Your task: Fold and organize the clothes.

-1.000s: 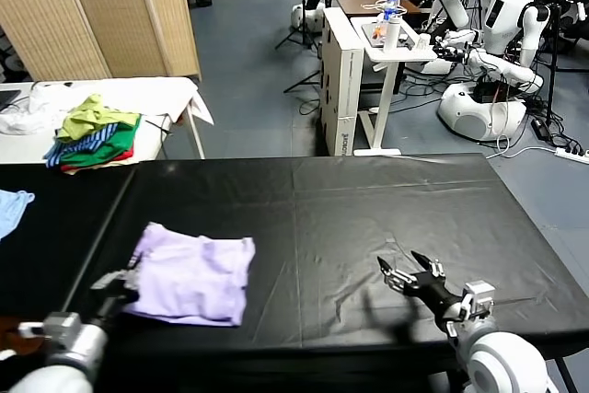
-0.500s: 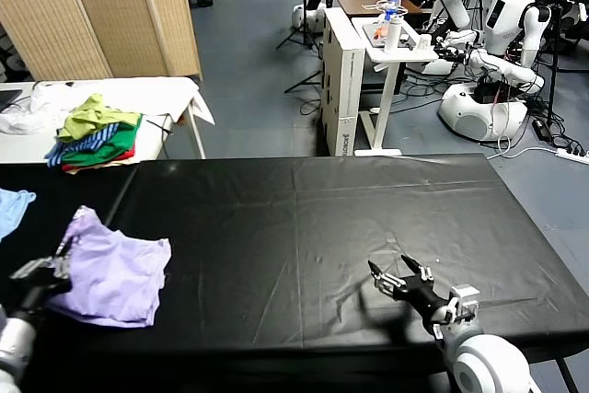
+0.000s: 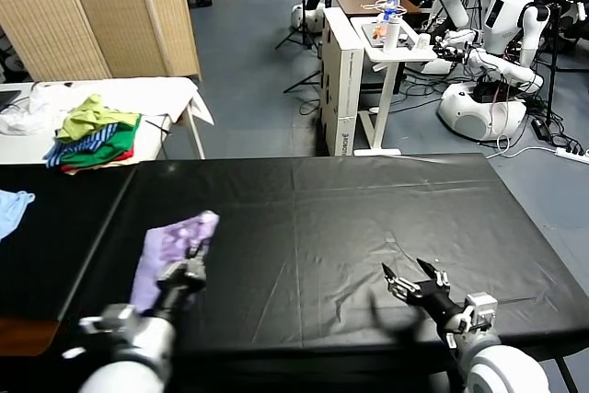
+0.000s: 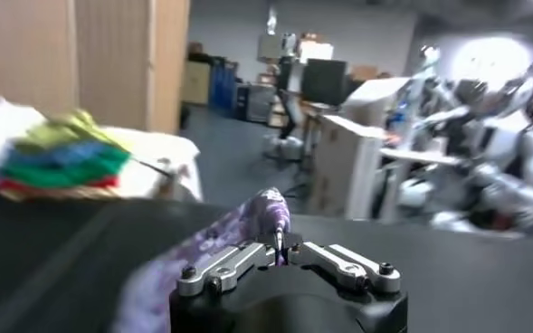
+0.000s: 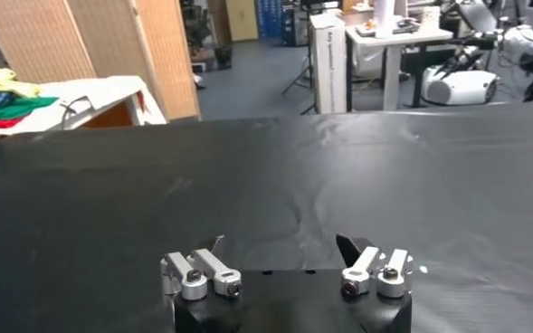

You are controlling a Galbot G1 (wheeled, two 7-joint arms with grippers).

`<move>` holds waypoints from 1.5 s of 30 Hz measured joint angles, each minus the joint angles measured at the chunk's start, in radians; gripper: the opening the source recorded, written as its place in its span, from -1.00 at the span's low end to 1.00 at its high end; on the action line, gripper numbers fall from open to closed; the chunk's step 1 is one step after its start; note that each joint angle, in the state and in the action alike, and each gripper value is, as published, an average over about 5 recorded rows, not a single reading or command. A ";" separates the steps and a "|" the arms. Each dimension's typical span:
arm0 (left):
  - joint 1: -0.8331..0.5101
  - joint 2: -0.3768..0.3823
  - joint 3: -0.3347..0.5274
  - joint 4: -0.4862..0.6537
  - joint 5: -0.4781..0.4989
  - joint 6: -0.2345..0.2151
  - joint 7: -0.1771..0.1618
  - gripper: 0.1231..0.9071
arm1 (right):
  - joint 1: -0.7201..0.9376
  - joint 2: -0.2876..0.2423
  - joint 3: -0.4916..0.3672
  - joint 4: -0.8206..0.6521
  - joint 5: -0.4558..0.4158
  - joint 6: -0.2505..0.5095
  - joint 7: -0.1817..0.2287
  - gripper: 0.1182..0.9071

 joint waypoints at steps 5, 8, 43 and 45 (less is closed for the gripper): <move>-0.022 -0.074 0.095 0.059 0.053 -0.010 0.005 -0.88 | 0.011 -0.002 -0.007 0.000 0.001 -0.008 0.001 1.00; -0.017 -0.104 0.130 0.078 0.089 -0.014 0.020 -0.86 | 0.025 -0.008 -0.024 0.000 0.018 -0.019 0.002 1.00; 0.071 -0.114 -0.060 0.048 0.235 -0.133 0.088 1.00 | 0.458 0.047 -0.654 -0.168 0.202 -0.131 0.139 0.35; 0.073 -0.114 -0.067 0.046 0.235 -0.134 0.088 1.00 | 0.459 0.048 -0.659 -0.173 0.201 -0.132 0.141 0.01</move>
